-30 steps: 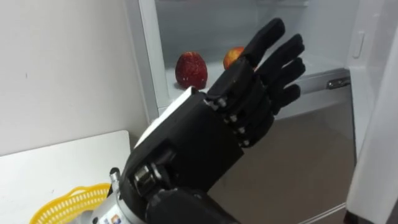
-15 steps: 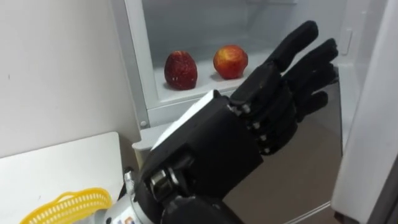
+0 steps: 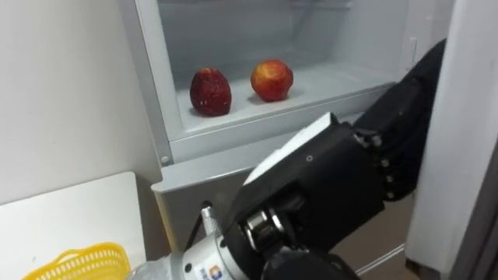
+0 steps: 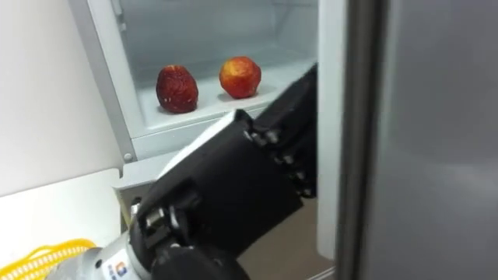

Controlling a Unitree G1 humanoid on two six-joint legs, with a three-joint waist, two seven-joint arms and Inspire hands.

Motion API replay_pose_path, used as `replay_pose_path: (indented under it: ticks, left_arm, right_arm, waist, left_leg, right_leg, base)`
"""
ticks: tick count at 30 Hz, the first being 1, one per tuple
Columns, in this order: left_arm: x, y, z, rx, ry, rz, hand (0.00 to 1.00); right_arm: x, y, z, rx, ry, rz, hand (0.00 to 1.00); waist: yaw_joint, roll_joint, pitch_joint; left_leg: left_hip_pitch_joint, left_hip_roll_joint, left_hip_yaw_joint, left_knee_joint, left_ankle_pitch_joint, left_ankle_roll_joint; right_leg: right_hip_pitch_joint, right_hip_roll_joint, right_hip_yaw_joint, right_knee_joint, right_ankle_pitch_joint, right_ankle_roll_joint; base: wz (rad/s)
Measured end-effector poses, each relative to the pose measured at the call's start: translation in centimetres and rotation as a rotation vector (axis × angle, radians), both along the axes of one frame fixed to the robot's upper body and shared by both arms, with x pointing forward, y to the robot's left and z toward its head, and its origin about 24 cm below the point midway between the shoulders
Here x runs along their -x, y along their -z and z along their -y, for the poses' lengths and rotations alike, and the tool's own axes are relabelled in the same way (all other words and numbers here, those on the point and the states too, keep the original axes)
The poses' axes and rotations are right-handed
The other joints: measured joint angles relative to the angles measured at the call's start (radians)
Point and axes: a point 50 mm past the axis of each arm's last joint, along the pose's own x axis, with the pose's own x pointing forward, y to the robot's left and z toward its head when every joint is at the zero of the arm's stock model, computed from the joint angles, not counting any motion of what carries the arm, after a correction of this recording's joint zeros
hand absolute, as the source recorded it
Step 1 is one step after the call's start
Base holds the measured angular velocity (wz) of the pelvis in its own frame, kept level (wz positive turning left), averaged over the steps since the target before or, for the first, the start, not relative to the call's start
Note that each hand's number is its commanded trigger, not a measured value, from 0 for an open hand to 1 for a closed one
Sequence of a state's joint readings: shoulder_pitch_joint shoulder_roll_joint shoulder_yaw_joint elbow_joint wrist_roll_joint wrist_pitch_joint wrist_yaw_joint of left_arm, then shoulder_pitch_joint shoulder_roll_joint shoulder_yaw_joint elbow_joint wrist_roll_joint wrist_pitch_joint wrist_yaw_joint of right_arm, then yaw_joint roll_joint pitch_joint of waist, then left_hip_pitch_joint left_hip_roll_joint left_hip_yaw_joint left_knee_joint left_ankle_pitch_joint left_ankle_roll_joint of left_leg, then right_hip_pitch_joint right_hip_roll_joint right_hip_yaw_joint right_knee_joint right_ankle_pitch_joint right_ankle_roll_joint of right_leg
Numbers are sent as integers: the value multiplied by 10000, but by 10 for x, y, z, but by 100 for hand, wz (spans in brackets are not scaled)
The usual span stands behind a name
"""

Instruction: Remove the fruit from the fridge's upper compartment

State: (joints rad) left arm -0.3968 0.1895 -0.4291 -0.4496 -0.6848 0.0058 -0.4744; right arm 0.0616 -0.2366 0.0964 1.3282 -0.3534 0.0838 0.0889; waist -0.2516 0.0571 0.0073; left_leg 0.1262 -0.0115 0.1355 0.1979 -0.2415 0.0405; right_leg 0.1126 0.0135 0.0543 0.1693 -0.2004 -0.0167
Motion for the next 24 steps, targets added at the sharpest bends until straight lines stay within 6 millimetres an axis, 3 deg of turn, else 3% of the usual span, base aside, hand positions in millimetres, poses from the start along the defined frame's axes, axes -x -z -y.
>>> replay_pose_path:
  ticks: [18, 24]
  left_arm:
    - [3, -15, 30, -445, 1079, 689, 0]
    - [8, -22, 42, -520, 1619, 939, 0]
  right_arm:
    - [-22, -2, 0, -77, -231, 376, 0]
    - [-25, -2, -1, -302, -175, 365, 0]
  waist:
    - [-784, 240, 18]
    - [-859, 280, 4]
  left_leg:
    - [9, 17, 192, 8, 0, 0]
    - [14, 22, 273, 2, 0, 0]
  right_leg:
    - [-12, 4, 94, -10, 1, -3]
    - [-21, 1, 103, -18, 0, -3]
  base:
    - [-1]
    - [0]
